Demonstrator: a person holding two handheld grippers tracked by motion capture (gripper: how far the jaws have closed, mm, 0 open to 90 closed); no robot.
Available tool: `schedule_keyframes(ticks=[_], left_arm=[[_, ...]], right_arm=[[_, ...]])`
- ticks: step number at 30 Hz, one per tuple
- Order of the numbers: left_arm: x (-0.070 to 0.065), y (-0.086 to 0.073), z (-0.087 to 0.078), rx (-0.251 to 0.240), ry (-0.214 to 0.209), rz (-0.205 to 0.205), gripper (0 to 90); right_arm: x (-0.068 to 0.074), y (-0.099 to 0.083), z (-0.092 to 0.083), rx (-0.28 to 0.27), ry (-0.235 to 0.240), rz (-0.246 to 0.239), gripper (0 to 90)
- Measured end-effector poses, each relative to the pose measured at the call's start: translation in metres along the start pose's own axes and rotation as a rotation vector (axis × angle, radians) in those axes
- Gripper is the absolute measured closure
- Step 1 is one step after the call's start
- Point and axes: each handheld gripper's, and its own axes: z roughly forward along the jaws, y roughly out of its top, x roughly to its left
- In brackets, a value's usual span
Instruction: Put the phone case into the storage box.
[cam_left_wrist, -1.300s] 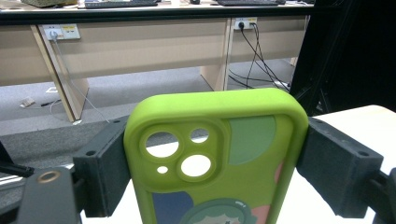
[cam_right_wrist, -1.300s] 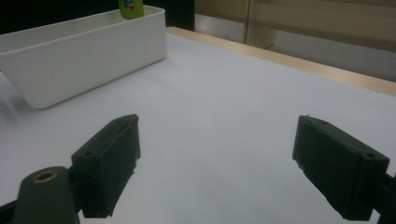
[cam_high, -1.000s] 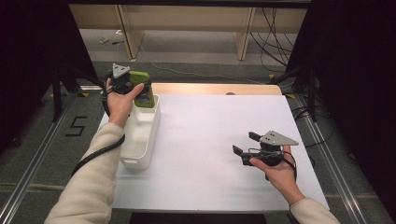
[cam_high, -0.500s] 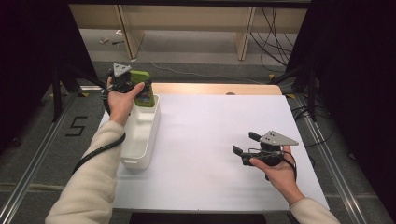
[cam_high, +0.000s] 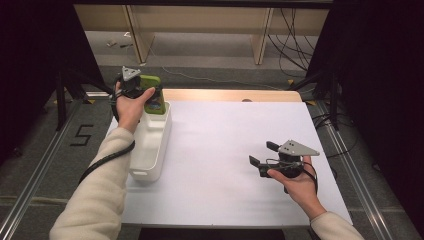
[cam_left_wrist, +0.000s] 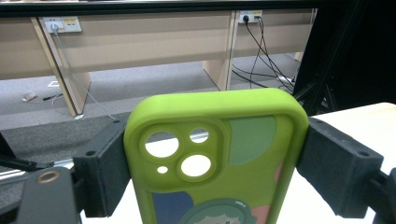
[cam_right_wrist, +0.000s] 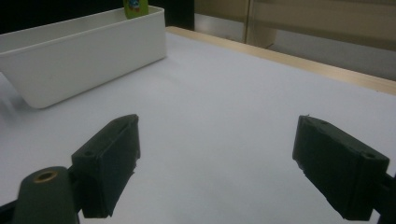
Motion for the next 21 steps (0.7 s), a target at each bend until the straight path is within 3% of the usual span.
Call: schedule_keyframes(ticks=[21], left_arm=[[0.0006,-0.0011,0.0085,0.016,0.0,-0.004,16.2]], right_arm=[[0.0,-0.0003,0.0003,0.001,0.0,0.0,16.0]])
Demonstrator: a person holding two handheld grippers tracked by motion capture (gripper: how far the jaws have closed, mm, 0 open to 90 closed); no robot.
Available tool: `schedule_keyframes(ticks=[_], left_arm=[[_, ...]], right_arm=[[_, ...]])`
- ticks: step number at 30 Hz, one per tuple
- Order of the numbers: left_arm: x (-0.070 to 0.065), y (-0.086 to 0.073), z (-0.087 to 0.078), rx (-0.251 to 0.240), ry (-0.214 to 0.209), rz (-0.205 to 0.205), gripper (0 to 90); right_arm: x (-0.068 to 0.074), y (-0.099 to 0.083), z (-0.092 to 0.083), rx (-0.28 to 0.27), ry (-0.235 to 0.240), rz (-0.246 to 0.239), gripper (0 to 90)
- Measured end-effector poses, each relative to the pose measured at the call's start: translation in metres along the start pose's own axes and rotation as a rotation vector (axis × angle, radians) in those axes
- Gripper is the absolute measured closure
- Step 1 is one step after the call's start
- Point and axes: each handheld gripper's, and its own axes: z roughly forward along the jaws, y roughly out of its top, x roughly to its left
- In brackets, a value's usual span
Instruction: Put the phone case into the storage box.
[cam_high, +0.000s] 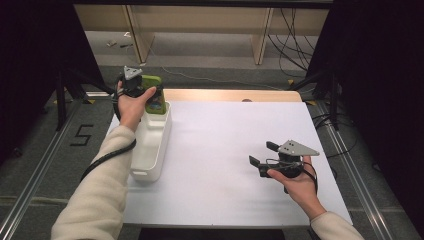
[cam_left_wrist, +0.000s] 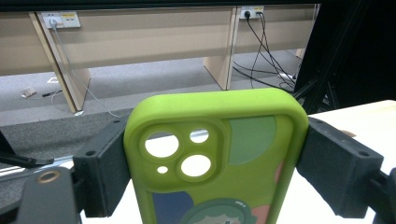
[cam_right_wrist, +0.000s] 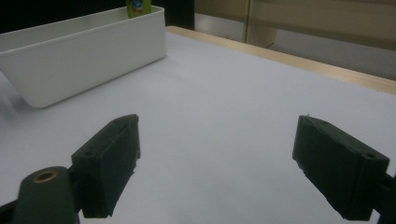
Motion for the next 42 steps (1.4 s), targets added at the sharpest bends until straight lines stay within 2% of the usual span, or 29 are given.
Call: schedule_keyframes(ticks=[42], left_arm=[[0.002,-0.007,0.013,0.043,0.01,-0.004,16.1]], right_arm=[[0.0,0.0,0.0,0.005,0.003,-0.002,16.0]])
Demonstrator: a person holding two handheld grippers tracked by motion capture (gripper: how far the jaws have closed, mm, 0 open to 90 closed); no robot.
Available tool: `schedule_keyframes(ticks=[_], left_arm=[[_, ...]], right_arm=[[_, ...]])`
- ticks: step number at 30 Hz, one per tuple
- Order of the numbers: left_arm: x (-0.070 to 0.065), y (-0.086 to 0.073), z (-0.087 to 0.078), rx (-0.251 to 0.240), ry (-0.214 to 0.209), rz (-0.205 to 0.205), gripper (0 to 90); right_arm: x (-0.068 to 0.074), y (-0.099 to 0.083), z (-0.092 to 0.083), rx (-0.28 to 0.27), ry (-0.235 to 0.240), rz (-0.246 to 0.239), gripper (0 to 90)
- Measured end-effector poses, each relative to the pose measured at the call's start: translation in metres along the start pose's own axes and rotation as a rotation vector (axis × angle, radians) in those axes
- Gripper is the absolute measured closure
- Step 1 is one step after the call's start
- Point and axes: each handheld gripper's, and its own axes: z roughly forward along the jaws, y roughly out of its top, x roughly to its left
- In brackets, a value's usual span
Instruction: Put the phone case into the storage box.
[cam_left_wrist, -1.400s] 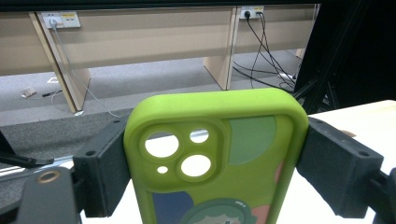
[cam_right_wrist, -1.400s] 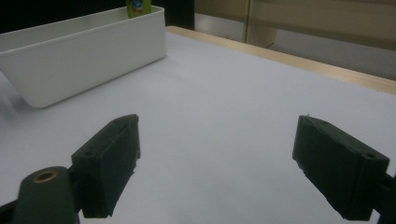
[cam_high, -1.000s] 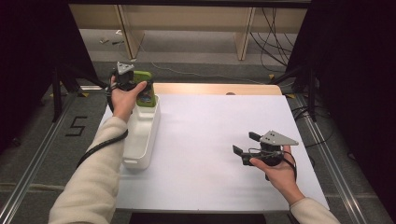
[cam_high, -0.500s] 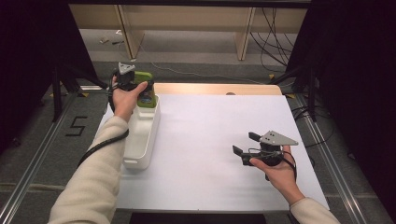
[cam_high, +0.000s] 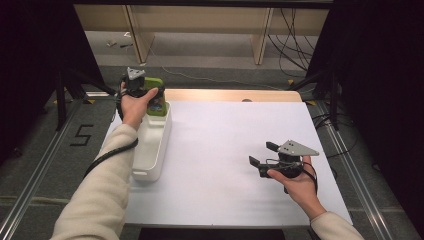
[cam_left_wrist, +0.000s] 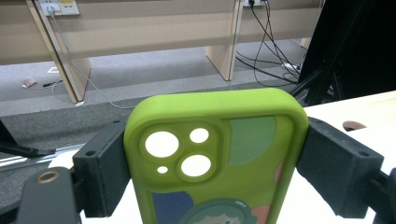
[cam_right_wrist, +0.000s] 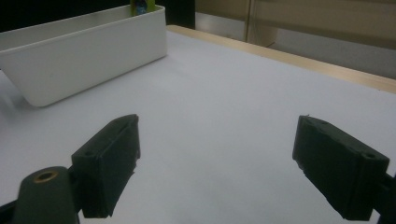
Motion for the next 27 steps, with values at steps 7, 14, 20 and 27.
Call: schedule_keyframes(ticks=[7,14,20,27], left_arm=[[0.0012,-0.002,0.0014,0.006,0.004,-0.003,16.1],[0.0022,-0.0028,0.0021,0.01,0.007,-0.002,16.0],[0.0029,-0.0032,0.0024,0.011,0.007,-0.007,16.1],[0.0029,-0.0041,0.004,0.017,0.009,-0.007,16.0]], right_arm=[[0.0001,-0.0001,0.0,0.001,-0.001,0.0,16.0],[-0.0001,0.0,-0.0002,0.002,-0.001,0.0,16.0],[0.0001,-0.0001,0.0002,0.001,0.0,-0.001,16.0],[0.0002,-0.0001,0.0003,0.001,0.001,0.0,16.0]])
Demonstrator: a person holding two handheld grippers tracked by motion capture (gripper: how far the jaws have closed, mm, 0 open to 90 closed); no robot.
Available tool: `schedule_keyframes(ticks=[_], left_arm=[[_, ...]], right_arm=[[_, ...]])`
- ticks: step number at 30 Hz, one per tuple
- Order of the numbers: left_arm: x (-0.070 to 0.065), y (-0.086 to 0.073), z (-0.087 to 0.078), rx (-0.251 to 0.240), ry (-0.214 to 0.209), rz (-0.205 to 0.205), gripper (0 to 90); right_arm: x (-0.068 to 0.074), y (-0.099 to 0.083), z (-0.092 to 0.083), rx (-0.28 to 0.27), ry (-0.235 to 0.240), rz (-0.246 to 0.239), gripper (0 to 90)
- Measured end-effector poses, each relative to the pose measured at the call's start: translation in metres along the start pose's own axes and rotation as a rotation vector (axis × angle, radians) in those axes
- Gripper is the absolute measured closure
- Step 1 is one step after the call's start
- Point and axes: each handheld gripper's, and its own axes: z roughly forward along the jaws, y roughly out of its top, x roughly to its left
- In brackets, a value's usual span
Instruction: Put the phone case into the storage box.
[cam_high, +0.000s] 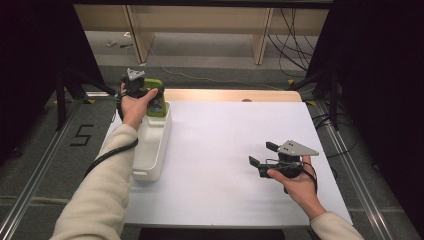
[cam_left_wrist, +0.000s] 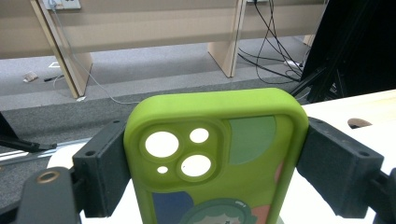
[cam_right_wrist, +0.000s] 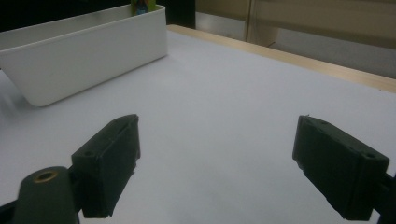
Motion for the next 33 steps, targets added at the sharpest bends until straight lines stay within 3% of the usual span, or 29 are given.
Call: schedule_keyframes(ticks=[33], left_arm=[[0.0007,-0.0062,0.0068,0.022,0.004,-0.008,16.0]], right_arm=[[-0.0002,0.0,0.0,-0.002,0.001,0.001,16.0]])
